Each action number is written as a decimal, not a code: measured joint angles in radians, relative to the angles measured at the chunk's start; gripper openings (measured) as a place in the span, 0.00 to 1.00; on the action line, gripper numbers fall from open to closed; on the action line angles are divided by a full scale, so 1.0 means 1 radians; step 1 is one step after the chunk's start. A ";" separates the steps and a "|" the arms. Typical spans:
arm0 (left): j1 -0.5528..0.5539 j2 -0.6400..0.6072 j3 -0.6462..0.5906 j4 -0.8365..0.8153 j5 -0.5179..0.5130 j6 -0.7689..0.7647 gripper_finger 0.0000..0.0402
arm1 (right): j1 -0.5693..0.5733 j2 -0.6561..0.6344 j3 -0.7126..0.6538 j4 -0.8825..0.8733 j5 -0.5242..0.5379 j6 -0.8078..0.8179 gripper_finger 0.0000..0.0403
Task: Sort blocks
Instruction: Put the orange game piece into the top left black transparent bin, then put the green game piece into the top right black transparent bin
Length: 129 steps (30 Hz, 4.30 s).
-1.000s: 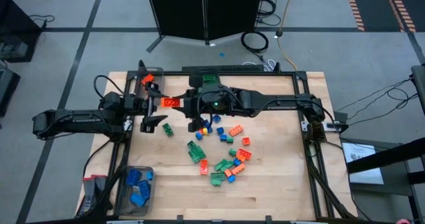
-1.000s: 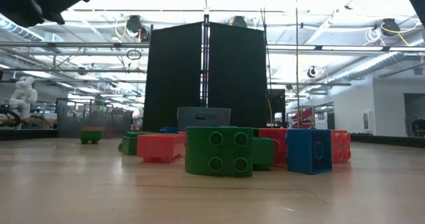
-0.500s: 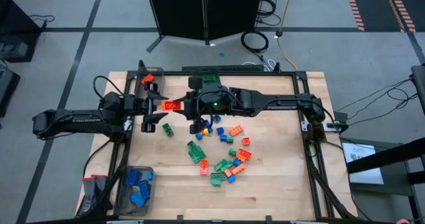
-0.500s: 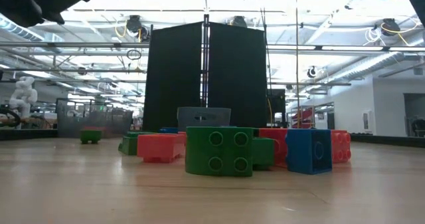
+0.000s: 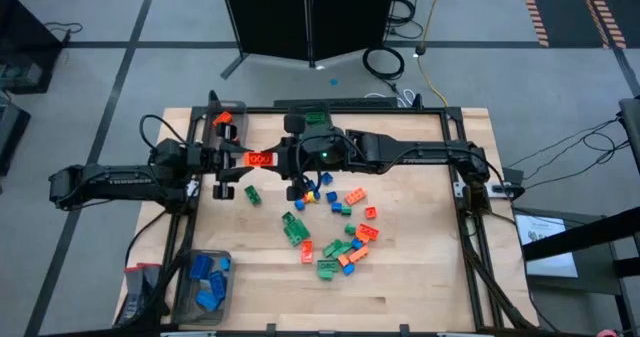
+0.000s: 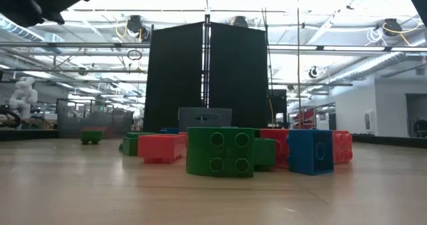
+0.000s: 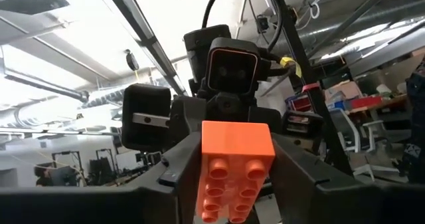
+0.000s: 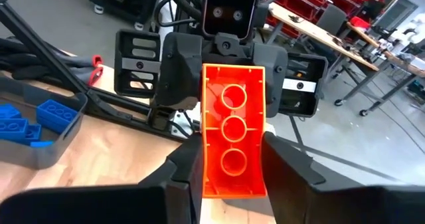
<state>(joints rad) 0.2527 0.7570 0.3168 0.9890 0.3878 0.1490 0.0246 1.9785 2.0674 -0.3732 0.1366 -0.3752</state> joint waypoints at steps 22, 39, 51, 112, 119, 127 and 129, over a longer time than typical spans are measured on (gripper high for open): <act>0.079 0.061 0.000 -0.505 -1.451 -0.057 0.34 | 0.014 -0.039 0.002 -0.558 0.355 0.204 0.45; 0.392 0.264 0.000 -0.726 -1.185 -0.425 0.37 | 0.080 -0.039 0.002 -0.601 0.355 0.209 0.44; 0.388 0.266 0.000 -0.736 -1.033 -0.291 0.61 | 0.089 -0.039 0.002 -0.672 0.223 0.273 0.44; -0.452 -0.402 0.225 -1.376 -0.935 -0.301 0.64 | -0.012 0.700 0.286 0.132 0.209 0.464 0.44; -0.452 -0.409 0.224 -1.399 -0.919 -0.300 0.64 | -0.019 0.702 0.258 0.092 0.223 0.579 0.47; -0.452 -0.409 0.224 -1.397 -0.916 -0.300 0.64 | -0.016 0.703 0.264 0.135 0.196 0.592 0.52; -0.452 -0.409 0.224 -1.396 -0.916 -0.300 0.64 | -0.017 0.703 0.264 0.116 0.195 0.597 0.52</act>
<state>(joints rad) -0.1989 0.3481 0.5411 -0.4075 -0.5278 -0.1513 0.0072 2.6820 2.3314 -0.2567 0.3317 0.2216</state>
